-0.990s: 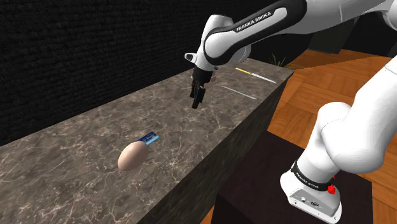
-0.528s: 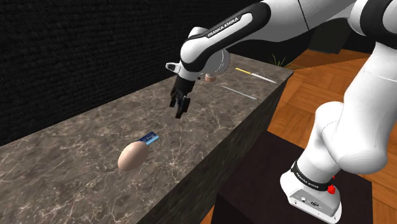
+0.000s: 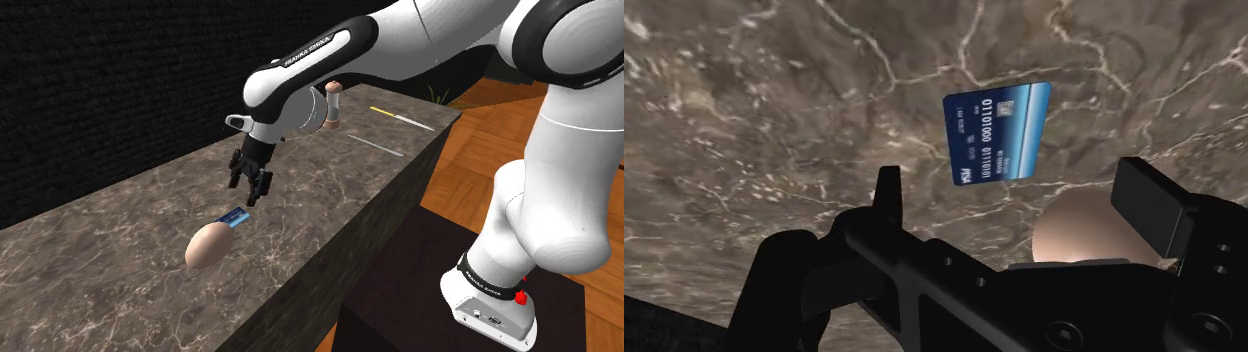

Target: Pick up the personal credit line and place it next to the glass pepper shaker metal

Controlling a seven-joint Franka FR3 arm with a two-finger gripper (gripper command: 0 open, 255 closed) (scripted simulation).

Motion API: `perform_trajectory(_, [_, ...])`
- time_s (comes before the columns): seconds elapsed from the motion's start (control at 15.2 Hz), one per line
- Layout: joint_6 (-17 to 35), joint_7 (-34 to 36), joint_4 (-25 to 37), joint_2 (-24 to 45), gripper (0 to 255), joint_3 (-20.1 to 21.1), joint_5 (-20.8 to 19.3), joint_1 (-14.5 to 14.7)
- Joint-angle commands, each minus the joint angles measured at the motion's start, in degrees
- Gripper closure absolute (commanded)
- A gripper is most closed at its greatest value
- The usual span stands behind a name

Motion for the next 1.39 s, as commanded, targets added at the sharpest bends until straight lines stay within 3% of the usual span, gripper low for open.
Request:
perform_trajectory(0.0, [-0.5,-4.5,2.3,2.3,0,1.6,2.3,0.3])
perform_trajectory(0.13, [-1.1,-7.6,4.1,4.0,0,2.8,3.6,0.5])
perform_trajectory(0.59, [2.4,-8.7,5.1,7.9,0,4.1,5.7,1.4])
perform_trajectory(1.12, [2.6,-8.8,5.2,8.2,0,4.2,5.8,1.5])
perform_trajectory(1.19, [2.6,-8.8,5.2,8.2,255,4.2,5.8,1.5])
perform_trajectory(1.32, [2.6,-8.8,5.2,8.2,255,4.2,5.8,1.5])
